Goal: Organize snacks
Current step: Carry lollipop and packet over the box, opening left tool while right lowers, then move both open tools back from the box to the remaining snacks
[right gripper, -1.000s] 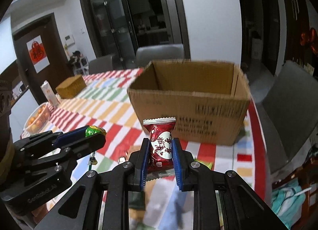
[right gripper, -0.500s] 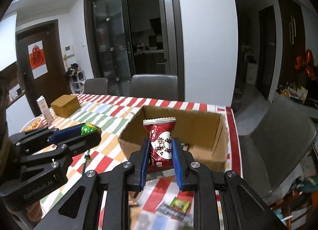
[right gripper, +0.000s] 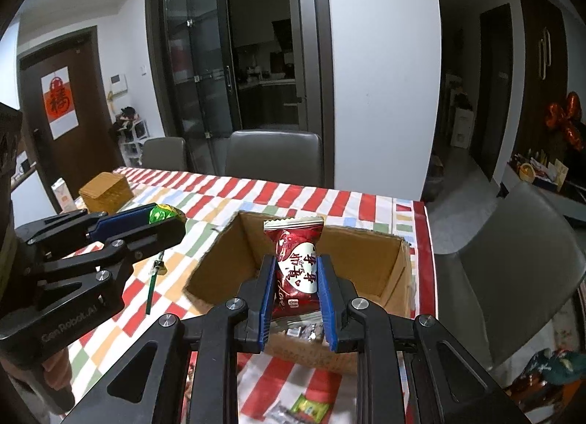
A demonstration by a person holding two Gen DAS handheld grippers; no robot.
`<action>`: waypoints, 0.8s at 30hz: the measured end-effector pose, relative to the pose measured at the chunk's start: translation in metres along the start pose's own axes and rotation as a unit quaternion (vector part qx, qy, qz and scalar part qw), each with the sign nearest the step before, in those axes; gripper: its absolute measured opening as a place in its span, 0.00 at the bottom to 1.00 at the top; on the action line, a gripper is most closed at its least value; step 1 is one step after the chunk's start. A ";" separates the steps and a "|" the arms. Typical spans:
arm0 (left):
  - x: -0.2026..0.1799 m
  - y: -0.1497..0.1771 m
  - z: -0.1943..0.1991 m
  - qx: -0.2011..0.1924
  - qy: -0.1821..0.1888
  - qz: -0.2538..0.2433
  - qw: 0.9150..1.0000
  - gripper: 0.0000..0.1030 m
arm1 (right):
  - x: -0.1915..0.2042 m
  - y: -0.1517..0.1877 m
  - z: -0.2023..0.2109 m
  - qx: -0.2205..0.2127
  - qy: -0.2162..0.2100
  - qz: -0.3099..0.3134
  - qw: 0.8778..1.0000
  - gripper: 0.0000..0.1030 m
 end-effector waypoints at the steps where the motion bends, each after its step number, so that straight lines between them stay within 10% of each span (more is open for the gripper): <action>1: 0.001 0.000 -0.003 0.002 0.000 -0.002 1.000 0.25 | -0.002 -0.001 -0.005 0.003 0.000 -0.001 1.000 0.23; 16: 0.003 0.002 -0.061 0.057 -0.001 -0.008 0.998 0.26 | -0.018 0.010 -0.051 0.052 0.010 -0.002 0.999 0.23; 18: 0.004 0.003 -0.059 0.054 -0.017 -0.008 0.998 0.40 | -0.020 0.010 -0.054 0.055 0.013 -0.002 0.998 0.23; 24: 0.012 0.008 -0.038 0.039 -0.037 -0.008 0.999 0.47 | -0.021 0.013 -0.042 0.045 0.040 -0.006 0.998 0.45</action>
Point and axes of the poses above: each gripper's, at about its wrist camera, not at the fingertips, and z roughly against the way its jaws point, x to its left, y to its underside, the point moved 6 cm from there along -z, roughly the way its jaws point, and after that the axes turned 6 degrees about z, right-handed, at the moved point
